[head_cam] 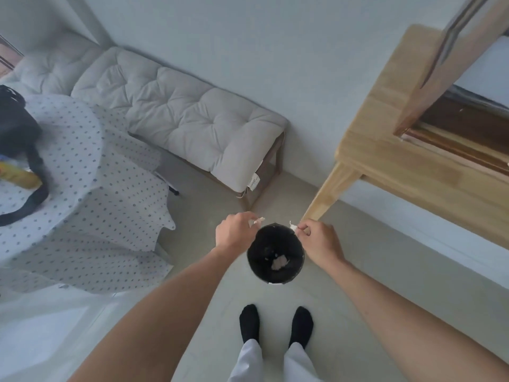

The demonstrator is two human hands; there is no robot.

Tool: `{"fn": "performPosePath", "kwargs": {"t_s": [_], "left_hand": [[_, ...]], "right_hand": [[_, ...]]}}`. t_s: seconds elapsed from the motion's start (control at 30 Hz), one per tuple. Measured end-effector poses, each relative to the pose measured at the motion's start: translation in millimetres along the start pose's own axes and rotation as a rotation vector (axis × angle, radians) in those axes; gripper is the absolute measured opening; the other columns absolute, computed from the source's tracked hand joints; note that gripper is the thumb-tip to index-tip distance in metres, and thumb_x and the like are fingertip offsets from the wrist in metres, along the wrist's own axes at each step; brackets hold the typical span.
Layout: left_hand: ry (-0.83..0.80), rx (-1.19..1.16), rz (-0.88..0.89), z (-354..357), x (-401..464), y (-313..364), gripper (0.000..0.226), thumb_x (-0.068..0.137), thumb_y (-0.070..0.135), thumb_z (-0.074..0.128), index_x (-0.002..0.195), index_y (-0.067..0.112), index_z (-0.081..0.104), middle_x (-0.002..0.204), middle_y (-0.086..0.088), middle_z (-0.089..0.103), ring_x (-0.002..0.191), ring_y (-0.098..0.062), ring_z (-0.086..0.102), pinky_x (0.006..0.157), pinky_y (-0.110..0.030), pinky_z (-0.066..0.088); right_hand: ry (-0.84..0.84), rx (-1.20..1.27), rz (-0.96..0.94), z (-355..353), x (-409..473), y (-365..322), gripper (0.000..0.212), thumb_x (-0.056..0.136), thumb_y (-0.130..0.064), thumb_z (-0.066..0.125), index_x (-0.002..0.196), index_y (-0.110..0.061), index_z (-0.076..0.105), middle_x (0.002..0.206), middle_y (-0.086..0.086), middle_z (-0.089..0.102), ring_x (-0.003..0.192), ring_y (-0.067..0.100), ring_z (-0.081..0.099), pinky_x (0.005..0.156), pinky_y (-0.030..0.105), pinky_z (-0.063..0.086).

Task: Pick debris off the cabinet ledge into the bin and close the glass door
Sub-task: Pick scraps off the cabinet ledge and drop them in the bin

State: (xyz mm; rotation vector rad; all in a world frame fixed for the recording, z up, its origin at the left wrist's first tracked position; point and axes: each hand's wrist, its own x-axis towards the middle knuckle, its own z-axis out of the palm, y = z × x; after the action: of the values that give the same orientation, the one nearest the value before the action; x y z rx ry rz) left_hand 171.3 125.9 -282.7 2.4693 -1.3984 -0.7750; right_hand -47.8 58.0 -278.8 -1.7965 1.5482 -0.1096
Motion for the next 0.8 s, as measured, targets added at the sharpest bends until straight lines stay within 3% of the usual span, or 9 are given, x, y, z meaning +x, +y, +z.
{"fn": "performPosePath", "kwargs": {"t_s": [0.27,0.47,0.57,0.67,0.8], "left_hand": [[-0.131,0.054,-0.011,46.3,14.4,-24.8,0.027,0.101,0.048,0.054,0.117,0.039,0.073,0.103,0.001,0.076,0.097,-0.031,0.069,0.082,-0.038,0.054],[-0.171,0.077,0.007,47.5,15.9,-25.4,0.035,0.099,0.049,0.061,0.132,0.038,0.067,0.109,0.000,0.076,0.102,-0.030,0.070,0.085,-0.039,0.057],[-0.157,0.077,0.010,40.5,16.5,-26.3,0.035,0.100,0.048,0.062,0.133,0.036,0.066,0.108,0.002,0.076,0.101,-0.027,0.071,0.081,-0.036,0.055],[-0.137,0.087,0.002,28.8,13.9,-23.4,0.042,0.100,0.050,0.062,0.140,0.036,0.062,0.117,0.001,0.076,0.107,-0.027,0.070,0.088,-0.040,0.057],[-0.118,0.098,0.019,7.6,8.5,-12.9,0.042,0.100,0.051,0.062,0.140,0.037,0.061,0.114,0.000,0.076,0.106,-0.028,0.069,0.089,-0.041,0.057]], "right_hand": [[-0.060,-0.025,0.106,39.3,11.3,24.7,0.018,0.095,-0.037,0.068,0.094,-0.022,0.077,0.080,0.003,0.074,0.081,0.030,0.071,0.075,0.040,0.059],[-0.102,-0.032,0.134,44.8,9.5,35.0,0.029,0.094,-0.035,0.071,0.118,-0.020,0.076,0.088,0.000,0.074,0.088,0.025,0.069,0.076,0.030,0.051],[-0.088,-0.042,0.129,38.6,7.1,32.4,0.033,0.095,-0.035,0.070,0.124,-0.020,0.074,0.098,0.004,0.079,0.098,0.028,0.072,0.083,0.034,0.056],[-0.057,-0.055,0.105,26.6,1.4,27.1,0.039,0.096,-0.038,0.068,0.131,-0.021,0.071,0.108,0.005,0.078,0.104,0.030,0.072,0.088,0.038,0.057],[-0.033,-0.079,0.082,5.5,-9.6,17.7,0.045,0.098,-0.043,0.065,0.138,-0.023,0.066,0.116,0.005,0.076,0.111,0.030,0.070,0.093,0.044,0.058]]}}
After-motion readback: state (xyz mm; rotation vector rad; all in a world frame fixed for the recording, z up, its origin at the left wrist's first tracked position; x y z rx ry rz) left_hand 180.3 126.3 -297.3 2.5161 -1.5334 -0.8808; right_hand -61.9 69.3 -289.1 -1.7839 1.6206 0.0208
